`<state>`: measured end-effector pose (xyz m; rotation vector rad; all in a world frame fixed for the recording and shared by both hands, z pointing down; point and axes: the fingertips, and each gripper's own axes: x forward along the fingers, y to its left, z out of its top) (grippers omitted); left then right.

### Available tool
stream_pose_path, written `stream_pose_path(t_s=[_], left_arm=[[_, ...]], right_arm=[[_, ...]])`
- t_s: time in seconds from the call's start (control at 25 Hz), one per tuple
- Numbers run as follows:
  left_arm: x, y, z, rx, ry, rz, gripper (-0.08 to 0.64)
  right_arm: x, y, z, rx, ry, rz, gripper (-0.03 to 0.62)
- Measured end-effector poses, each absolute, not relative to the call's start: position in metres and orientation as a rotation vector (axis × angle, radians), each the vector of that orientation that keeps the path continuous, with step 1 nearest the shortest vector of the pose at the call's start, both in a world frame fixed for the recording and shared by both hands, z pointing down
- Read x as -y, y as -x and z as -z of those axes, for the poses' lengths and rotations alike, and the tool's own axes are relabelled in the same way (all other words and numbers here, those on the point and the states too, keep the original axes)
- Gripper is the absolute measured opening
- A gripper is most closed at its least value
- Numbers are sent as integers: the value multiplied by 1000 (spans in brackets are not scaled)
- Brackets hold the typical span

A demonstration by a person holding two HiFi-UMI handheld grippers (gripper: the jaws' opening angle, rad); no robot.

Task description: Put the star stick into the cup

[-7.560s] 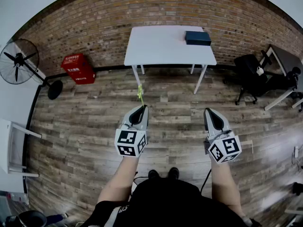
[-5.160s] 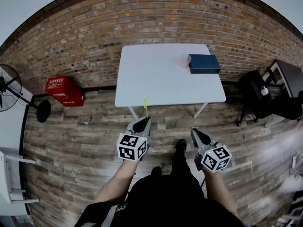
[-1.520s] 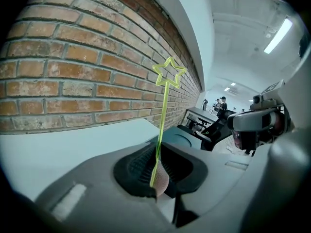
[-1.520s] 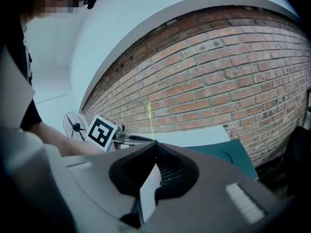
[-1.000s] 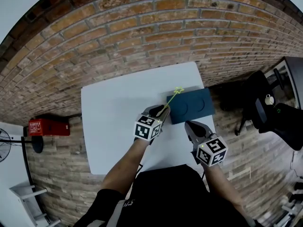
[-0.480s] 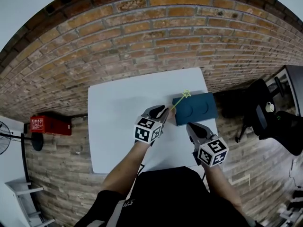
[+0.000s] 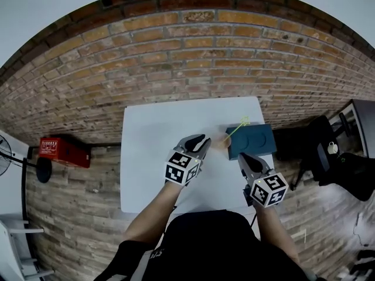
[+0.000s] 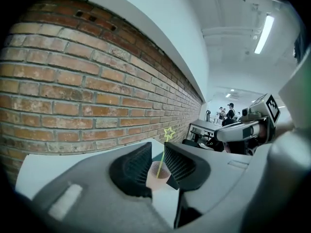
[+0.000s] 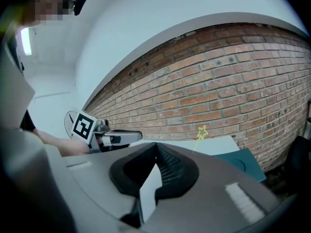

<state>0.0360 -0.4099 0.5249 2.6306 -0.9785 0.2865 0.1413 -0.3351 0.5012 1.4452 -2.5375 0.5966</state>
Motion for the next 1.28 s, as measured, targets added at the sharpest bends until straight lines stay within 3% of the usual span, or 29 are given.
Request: stream_pose_path(t_s=[0.72,1.28], left_arm=[[363,34,-449,1203,-2706,-146,15],[402,25,-413,1436,-2604,-70,7]], right_arm=[[311,-129,-444,2603,-1512,-404,-2],[331,-219,-379,2662,-1707,-206,-2]])
